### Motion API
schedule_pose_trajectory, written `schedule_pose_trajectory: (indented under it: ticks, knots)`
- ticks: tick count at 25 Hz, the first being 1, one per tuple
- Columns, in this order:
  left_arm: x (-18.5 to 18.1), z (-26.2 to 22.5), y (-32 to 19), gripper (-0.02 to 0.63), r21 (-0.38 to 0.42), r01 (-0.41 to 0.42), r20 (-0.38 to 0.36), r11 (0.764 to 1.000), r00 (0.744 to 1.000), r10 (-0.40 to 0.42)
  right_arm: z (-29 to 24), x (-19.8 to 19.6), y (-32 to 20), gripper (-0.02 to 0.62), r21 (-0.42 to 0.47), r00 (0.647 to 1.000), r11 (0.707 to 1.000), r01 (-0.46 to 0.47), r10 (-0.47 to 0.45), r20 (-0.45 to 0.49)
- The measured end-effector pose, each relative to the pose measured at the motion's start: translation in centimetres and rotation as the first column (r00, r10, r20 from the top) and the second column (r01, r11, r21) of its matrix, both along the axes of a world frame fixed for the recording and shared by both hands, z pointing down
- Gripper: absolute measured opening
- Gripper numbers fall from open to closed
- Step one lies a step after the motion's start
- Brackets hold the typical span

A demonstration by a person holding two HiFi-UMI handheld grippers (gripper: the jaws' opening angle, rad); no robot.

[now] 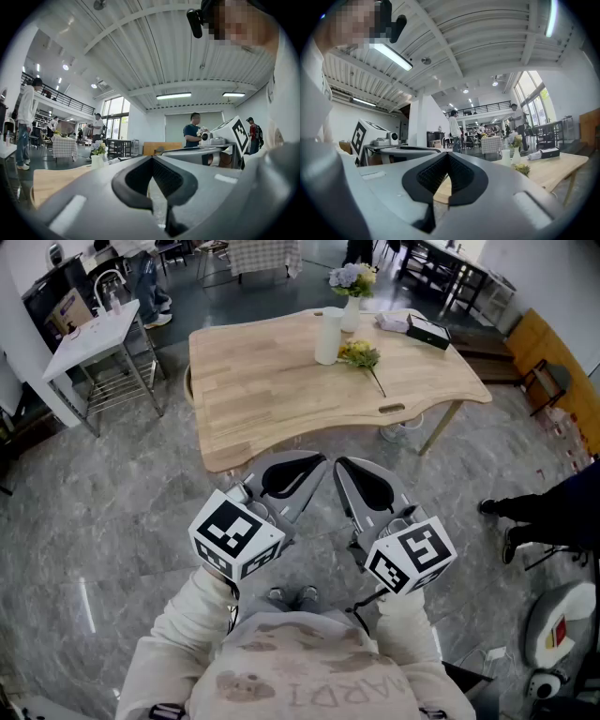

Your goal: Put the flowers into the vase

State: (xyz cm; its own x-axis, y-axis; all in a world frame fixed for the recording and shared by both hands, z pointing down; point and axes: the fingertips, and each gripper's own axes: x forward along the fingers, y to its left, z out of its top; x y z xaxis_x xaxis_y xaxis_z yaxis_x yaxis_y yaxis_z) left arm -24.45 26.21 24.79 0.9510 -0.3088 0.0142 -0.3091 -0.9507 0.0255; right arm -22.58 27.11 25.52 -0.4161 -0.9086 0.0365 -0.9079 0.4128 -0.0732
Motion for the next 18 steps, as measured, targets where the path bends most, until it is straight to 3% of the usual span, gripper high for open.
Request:
schedule_pose_trajectory:
  ticks: [11,18]
  knots:
    - [-0.8,0.0,-0.1,0.000,0.006,-0.002,0.001,1.000,1.000,0.002,0.0,-0.7,0.0,0.025,0.000,1.000,1.000,-0.006,0.006,-0.004]
    - [-2.3,-0.1,-0.2,0.000,0.003,-0.030,-0.025,1.000,0.999,0.030,0.2,-1.3,0.6,0.033,0.003,0.998,0.998,-0.060,0.060,0.010]
